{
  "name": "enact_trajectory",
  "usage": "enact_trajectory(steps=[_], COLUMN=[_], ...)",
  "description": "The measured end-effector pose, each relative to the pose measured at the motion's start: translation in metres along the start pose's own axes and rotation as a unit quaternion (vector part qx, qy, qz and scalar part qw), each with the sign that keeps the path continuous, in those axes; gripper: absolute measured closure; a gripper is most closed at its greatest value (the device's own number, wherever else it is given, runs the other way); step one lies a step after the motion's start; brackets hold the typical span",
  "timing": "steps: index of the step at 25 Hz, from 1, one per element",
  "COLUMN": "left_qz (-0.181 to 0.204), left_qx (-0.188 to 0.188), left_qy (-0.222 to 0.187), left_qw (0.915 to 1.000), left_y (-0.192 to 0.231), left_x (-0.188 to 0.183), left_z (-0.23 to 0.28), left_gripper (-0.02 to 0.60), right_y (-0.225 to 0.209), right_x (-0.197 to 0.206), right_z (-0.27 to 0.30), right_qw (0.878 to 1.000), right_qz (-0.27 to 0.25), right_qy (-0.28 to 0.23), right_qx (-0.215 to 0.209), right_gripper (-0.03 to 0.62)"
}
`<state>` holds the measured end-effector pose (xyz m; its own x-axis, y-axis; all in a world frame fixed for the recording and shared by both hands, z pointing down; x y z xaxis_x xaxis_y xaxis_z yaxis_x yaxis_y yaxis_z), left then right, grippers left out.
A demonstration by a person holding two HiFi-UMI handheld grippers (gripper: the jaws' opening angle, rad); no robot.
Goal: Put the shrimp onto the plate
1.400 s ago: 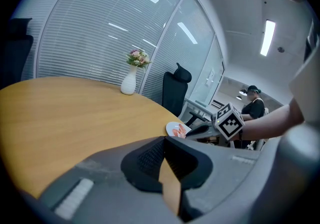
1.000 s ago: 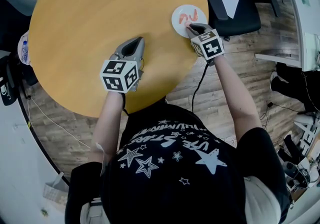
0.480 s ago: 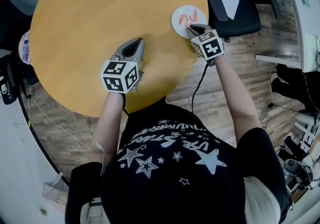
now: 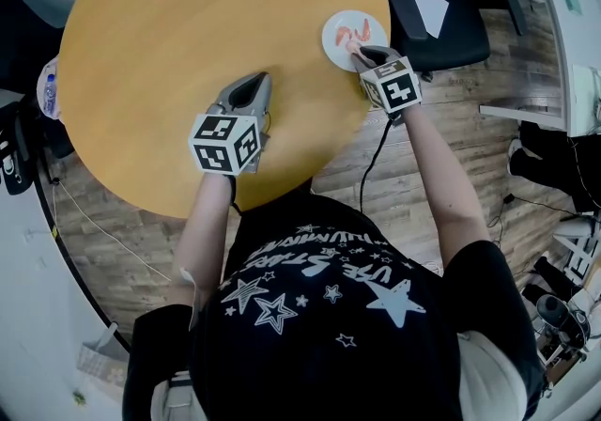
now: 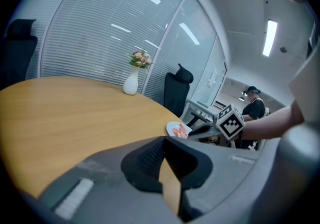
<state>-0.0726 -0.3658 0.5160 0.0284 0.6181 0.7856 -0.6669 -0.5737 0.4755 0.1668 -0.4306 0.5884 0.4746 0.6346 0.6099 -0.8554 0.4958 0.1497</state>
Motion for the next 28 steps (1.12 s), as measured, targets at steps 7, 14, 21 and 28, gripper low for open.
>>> enact_trajectory(steps=[7,14,21,28], left_qz=[0.004,0.014,0.02,0.033], left_qx=[-0.003,-0.007,-0.01,-0.009], left_qy=[-0.008,-0.022,-0.032,-0.046], left_qw=[1.0,0.9996,0.9992,0.9983], left_y=[-0.007,-0.025,-0.045,-0.071], left_x=[0.0,-0.001,0.008,0.014], left_z=[-0.003,-0.021,-0.037,-0.058], left_gripper=[0.58,0.58,0.58,0.58], right_y=[-0.003,0.011,0.024,0.039], right_x=[-0.003,-0.007,0.002,0.01], right_z=[-0.007,-0.03,-0.052,-0.084], right_qw=[1.0,0.999,0.999,0.998], right_qz=[0.007,0.003,0.004,0.009], right_qy=[-0.015,-0.035,-0.049,-0.067], right_qx=[0.003,-0.002,-0.001,0.003], right_gripper=[0.511,0.511,0.511,0.513])
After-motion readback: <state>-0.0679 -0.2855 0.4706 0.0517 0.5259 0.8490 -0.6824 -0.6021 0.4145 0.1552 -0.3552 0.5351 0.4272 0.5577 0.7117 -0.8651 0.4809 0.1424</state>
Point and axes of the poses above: the fingertips, and each gripper's own axes: z forward along the fingers, y to its left, x out of its underside, the point moved 5 cm from there along -z, backward along the fingers, and after that the axes turned 13 degrees about x, right-handed, at the moved point
